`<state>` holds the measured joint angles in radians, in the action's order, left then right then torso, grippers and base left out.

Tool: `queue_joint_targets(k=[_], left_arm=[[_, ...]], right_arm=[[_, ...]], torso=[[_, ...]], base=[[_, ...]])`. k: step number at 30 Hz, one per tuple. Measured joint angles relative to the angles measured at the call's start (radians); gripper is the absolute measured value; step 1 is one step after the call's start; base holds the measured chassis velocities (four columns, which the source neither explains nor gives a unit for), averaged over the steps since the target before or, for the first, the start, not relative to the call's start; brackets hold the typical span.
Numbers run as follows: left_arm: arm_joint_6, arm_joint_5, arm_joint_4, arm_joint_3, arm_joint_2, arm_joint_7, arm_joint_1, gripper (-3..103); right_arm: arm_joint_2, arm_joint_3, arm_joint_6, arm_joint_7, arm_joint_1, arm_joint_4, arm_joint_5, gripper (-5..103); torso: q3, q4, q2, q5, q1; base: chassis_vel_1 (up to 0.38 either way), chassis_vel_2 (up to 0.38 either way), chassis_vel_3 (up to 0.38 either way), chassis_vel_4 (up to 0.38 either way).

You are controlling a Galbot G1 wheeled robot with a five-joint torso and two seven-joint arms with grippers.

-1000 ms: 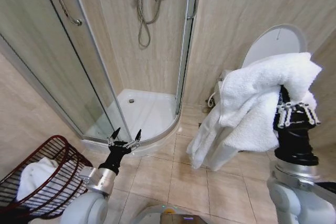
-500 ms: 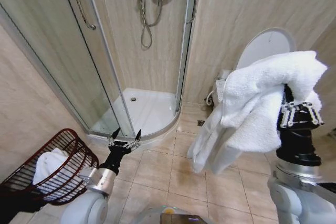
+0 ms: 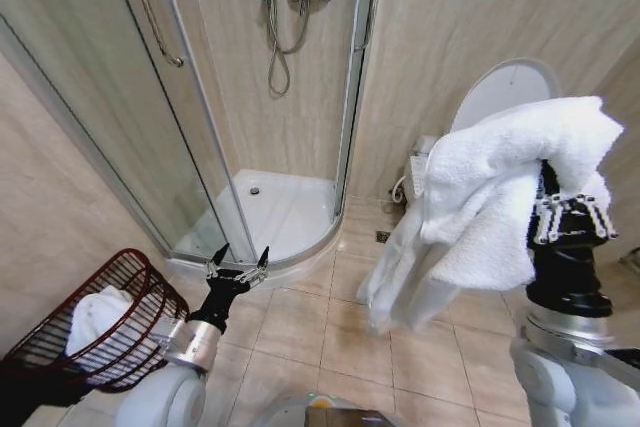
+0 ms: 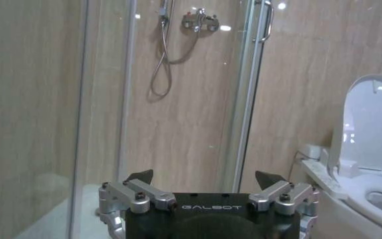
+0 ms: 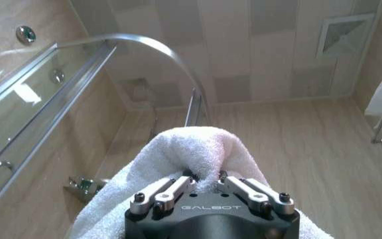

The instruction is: Discard the used towel into the hamper.

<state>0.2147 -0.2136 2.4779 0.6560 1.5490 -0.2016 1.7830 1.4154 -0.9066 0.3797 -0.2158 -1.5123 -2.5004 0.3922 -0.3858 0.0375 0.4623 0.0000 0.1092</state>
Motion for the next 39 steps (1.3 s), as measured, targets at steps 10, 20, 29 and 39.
queue_joint_targets(k=[10, 20, 29, 39], left_arm=[[0.0, 0.0, 0.0, 0.0, 0.0, 0.0, 0.0, 100], [0.0, 0.0, 0.0, 0.0, 0.0, 0.0, 0.0, 100], [0.0, 0.0, 0.0, 0.0, 0.0, 0.0, 0.0, 100], [0.0, 0.0, 0.0, 0.0, 0.0, 0.0, 0.0, 100]], right_arm=[[0.0, -0.002, 0.001, 0.02, 0.0, 0.0, -0.007, 12], [-0.003, 0.002, -0.01, 0.021, -0.003, 0.0, -0.013, 12], [-0.005, 0.014, 0.001, 0.04, -0.001, 0.001, -0.011, 12], [-0.003, 0.016, 0.006, 0.037, 0.001, 0.001, -0.01, 12]], torso=[[-0.016, -0.0001, 0.027, 0.0001, 0.011], [-0.043, 0.0, 0.073, -0.0001, 0.029], [-0.059, -0.0001, 0.1, 0.0, 0.04], [-0.084, -0.0001, 0.141, 0.0, 0.057]], base=[[0.071, -0.078, -0.063, 0.073], [-0.008, 0.005, 0.009, -0.008], [0.066, -0.065, -0.065, 0.057], [0.006, -0.002, -0.002, 0.004]])
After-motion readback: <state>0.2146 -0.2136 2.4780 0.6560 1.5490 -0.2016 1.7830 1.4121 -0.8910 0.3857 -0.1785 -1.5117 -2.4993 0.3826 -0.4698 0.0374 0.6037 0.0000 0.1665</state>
